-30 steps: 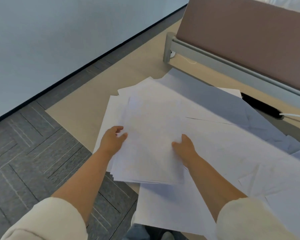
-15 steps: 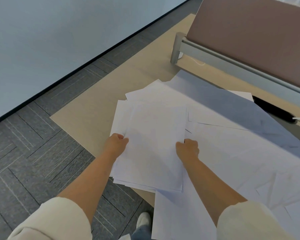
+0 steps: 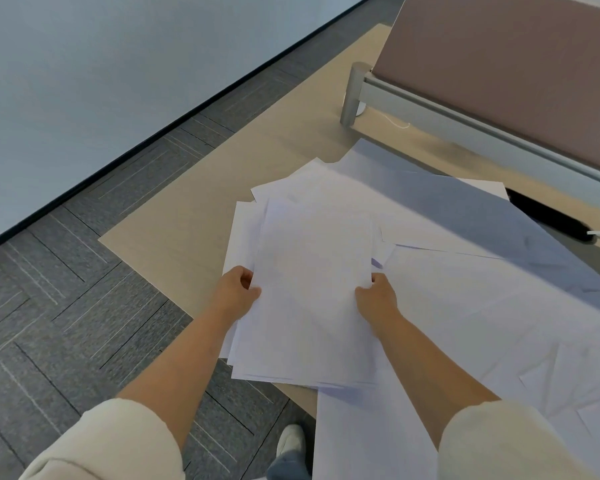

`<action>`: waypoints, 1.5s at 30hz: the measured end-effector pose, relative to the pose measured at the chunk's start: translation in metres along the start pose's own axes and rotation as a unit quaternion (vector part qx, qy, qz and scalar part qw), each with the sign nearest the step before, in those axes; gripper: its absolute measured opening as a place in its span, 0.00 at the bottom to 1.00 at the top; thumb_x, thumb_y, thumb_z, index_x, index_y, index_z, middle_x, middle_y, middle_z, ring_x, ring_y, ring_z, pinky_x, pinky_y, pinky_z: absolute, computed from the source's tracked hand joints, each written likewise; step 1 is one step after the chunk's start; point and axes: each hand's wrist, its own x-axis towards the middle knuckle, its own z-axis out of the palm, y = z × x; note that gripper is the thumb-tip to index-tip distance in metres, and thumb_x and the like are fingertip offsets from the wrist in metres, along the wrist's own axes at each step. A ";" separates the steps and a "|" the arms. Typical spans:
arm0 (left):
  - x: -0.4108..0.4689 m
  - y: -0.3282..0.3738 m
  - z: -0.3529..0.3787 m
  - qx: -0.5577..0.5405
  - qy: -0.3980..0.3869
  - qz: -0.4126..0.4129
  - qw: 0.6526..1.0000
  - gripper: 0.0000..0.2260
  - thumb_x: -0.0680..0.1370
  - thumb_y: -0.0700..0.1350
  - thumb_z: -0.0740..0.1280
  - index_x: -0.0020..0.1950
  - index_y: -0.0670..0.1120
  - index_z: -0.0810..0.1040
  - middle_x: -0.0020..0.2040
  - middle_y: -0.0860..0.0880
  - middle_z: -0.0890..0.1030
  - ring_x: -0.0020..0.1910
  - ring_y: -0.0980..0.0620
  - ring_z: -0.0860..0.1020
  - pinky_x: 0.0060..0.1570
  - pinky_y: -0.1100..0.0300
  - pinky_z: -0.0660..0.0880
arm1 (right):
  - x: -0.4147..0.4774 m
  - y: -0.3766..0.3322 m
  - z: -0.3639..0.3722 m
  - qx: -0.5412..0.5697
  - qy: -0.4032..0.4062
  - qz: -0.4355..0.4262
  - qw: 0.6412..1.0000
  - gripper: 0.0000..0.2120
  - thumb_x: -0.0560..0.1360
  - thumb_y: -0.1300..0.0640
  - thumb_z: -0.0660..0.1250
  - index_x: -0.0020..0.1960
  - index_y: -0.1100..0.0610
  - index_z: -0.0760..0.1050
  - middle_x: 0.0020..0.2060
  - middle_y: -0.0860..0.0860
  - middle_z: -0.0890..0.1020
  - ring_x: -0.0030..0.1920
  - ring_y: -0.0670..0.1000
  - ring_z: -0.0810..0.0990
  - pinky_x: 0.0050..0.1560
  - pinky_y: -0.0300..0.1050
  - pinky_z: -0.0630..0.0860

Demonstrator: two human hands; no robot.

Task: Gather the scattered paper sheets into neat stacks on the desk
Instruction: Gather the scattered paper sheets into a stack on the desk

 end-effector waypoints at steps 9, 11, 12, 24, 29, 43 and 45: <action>0.005 0.000 -0.016 0.015 0.093 -0.075 0.993 0.22 0.78 0.44 0.61 0.70 0.38 0.63 0.68 0.40 0.65 0.63 0.41 0.69 0.51 0.58 0.63 | 0.003 -0.015 0.016 0.016 -0.022 -0.035 0.999 0.14 0.76 0.63 0.57 0.61 0.57 0.67 0.48 0.53 0.75 0.47 0.54 0.74 0.48 0.47 0.71; 0.009 -0.002 -0.019 -0.024 0.079 -0.097 0.992 0.21 0.78 0.43 0.61 0.70 0.39 0.64 0.66 0.40 0.69 0.62 0.41 0.71 0.50 0.58 0.64 | 0.004 -0.013 0.020 0.015 -0.031 -0.018 0.999 0.16 0.75 0.63 0.58 0.63 0.58 0.67 0.49 0.52 0.75 0.48 0.54 0.74 0.50 0.48 0.73; 0.009 -0.002 -0.021 -0.044 0.070 -0.102 0.991 0.17 0.78 0.43 0.62 0.66 0.40 0.68 0.60 0.41 0.74 0.59 0.41 0.73 0.49 0.58 0.65 | 0.004 -0.013 0.022 0.021 -0.034 -0.019 0.999 0.16 0.76 0.63 0.57 0.63 0.58 0.67 0.49 0.52 0.76 0.47 0.54 0.74 0.49 0.47 0.73; -0.001 -0.003 -0.028 -0.272 -0.106 -0.056 0.955 0.10 0.78 0.40 0.65 0.58 0.41 0.76 0.49 0.45 0.83 0.46 0.47 0.81 0.50 0.53 0.78 | 0.007 -0.017 0.023 0.034 -0.072 -0.092 0.993 0.21 0.80 0.57 0.57 0.73 0.55 0.62 0.60 0.49 0.73 0.60 0.51 0.72 0.58 0.41 0.67; -0.014 0.023 -0.041 -0.427 -0.208 -0.025 0.880 0.14 0.67 0.43 0.65 0.51 0.41 0.78 0.38 0.47 0.85 0.35 0.50 0.84 0.33 0.59 0.80 | 0.008 -0.018 0.022 -0.001 -0.076 -0.088 0.993 0.12 0.79 0.51 0.58 0.56 0.56 0.74 0.43 0.50 0.75 0.46 0.52 0.72 0.48 0.44 0.70; -0.046 0.094 -0.028 -0.553 -0.311 0.034 0.772 0.26 0.42 0.46 0.81 0.39 0.42 0.86 0.35 0.46 0.84 0.32 0.49 0.83 0.30 0.62 0.78 | -0.005 -0.009 -0.029 0.356 -0.338 0.037 0.870 0.31 0.75 0.34 0.50 0.64 0.55 0.72 0.51 0.51 0.84 0.48 0.50 0.84 0.47 0.45 0.80; -0.049 0.103 -0.015 -0.547 -0.318 0.037 0.774 0.23 0.47 0.46 0.79 0.39 0.42 0.86 0.36 0.46 0.84 0.33 0.49 0.83 0.31 0.62 0.79 | -0.009 -0.005 -0.044 0.388 -0.343 0.022 0.855 0.30 0.73 0.37 0.55 0.65 0.54 0.72 0.55 0.51 0.83 0.51 0.49 0.83 0.52 0.46 0.80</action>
